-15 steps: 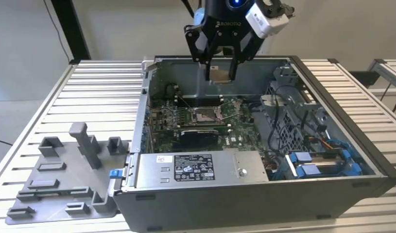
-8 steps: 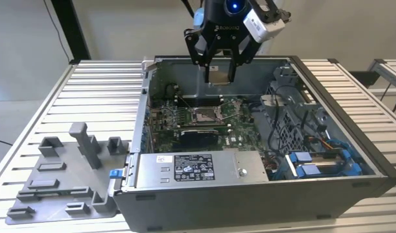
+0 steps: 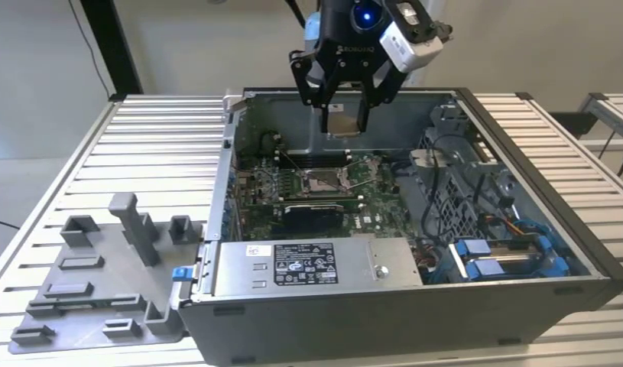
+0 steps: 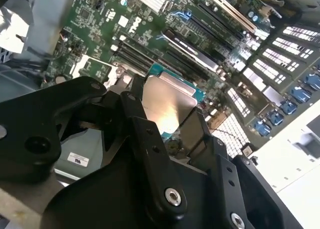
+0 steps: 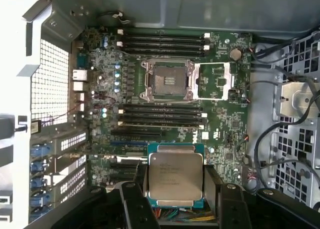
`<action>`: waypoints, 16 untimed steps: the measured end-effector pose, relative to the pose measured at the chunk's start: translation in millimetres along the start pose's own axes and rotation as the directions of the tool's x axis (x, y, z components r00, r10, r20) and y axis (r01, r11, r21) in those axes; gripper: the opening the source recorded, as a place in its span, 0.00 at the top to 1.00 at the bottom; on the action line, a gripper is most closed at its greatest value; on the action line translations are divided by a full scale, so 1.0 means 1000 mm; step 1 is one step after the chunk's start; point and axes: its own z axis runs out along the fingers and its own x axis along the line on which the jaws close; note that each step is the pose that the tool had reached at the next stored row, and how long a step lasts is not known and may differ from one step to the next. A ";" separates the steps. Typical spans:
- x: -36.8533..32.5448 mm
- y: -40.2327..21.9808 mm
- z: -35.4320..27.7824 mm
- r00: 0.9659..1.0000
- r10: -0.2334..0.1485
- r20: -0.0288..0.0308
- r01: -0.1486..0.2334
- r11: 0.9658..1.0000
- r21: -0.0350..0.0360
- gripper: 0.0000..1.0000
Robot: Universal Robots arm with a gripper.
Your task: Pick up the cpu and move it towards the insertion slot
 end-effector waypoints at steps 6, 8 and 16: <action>-0.0002 0.0093 0.0080 1.000 0.001 0.000 -0.001 1.000 0.001 1.00; -0.0003 0.0144 0.0096 1.000 0.001 0.000 -0.001 1.000 0.001 1.00; 0.0008 0.0340 0.0160 1.000 0.001 0.000 -0.001 1.000 0.002 1.00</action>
